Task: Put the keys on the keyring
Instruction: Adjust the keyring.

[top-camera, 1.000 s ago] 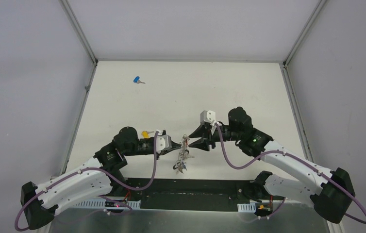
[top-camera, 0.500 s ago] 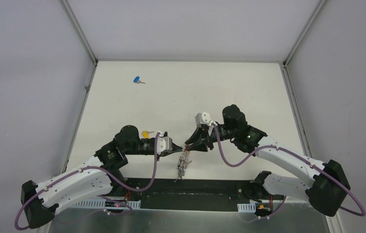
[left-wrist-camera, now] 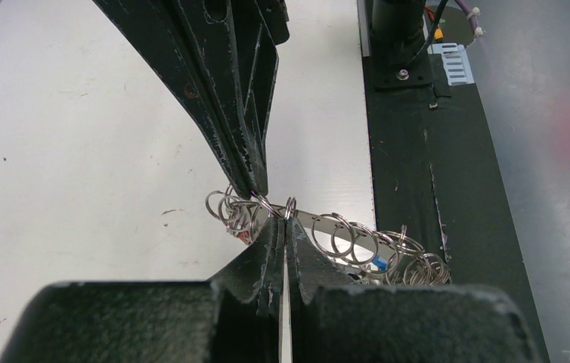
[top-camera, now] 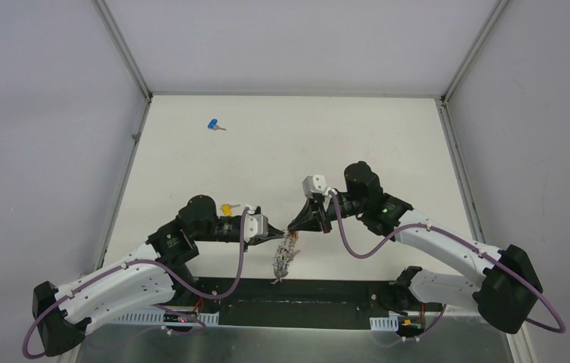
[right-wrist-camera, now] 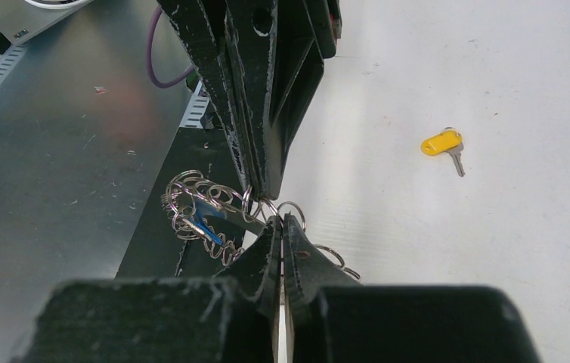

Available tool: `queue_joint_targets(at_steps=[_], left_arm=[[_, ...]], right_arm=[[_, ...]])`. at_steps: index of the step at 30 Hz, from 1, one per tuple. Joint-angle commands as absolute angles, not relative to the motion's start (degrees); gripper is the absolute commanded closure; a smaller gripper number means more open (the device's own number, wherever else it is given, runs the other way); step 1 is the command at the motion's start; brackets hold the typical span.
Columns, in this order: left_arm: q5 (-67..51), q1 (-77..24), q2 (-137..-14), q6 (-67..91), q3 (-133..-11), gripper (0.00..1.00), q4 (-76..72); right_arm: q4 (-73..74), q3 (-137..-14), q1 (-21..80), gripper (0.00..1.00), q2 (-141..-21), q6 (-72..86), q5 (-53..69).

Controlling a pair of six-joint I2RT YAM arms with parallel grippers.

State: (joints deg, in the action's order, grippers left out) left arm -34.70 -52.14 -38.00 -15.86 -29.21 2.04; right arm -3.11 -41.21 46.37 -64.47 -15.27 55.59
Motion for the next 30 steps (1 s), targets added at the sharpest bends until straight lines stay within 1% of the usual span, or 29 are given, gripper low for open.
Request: queue_joint_targets(at_steps=[1,7,8,12,15,17,19,20,21,26,27,30], left_arm=[[-35.42,-52.20,-36.29,-16.60,-31.83,1.00,-1.31],[-35.39,-52.20,-35.09,-16.71,-31.16,1.00,-0.62],[-35.61,-52.18,-35.04,-16.70,-31.20,1.00,-0.55],[-36.56,-52.18,-35.30,-17.02,-31.69,1.00,-0.36],[-37.29,-52.20,-35.79,-17.22,-32.22,1.00,-0.27],[-37.79,-52.21,-36.09,-17.38,-32.58,1.00,-0.26],[-37.97,-52.19,-36.44,-17.41,-32.82,1.00,-0.26],[-38.01,-52.19,-36.51,-17.40,-32.93,1.00,-0.26],[-38.05,-52.18,-36.51,-17.47,-33.02,1.00,-0.26],[-37.82,-52.17,-36.41,-17.60,-33.13,1.00,-0.26],[-37.80,-52.16,-36.29,-17.59,-33.19,1.00,-0.26],[-37.79,-52.18,-36.19,-17.56,-33.09,1.00,-0.27]], right_arm=[[-5.63,-43.62,46.49,1.00,-63.63,-15.89,58.00],[-5.63,-43.25,46.49,1.00,-62.14,-15.73,56.82],[-5.63,-43.27,46.49,0.96,-62.10,-15.73,56.88],[-5.63,-43.48,46.51,0.62,-62.63,-15.80,57.08],[-5.63,-43.81,46.54,0.52,-63.13,-16.20,57.00],[-5.56,-44.13,46.49,0.50,-63.61,-16.41,57.10],[-5.54,-44.49,46.50,0.51,-64.03,-16.64,57.62],[-5.54,-44.58,46.49,0.54,-64.24,-16.69,58.06],[-5.47,-44.73,46.49,0.58,-64.50,-16.78,58.52],[-5.32,-44.82,46.48,0.88,-65.04,-16.79,60.32],[-5.28,-44.82,46.49,0.92,-65.02,-16.79,60.72],[-4.91,-44.95,46.49,0.96,-64.89,-16.86,61.16]])
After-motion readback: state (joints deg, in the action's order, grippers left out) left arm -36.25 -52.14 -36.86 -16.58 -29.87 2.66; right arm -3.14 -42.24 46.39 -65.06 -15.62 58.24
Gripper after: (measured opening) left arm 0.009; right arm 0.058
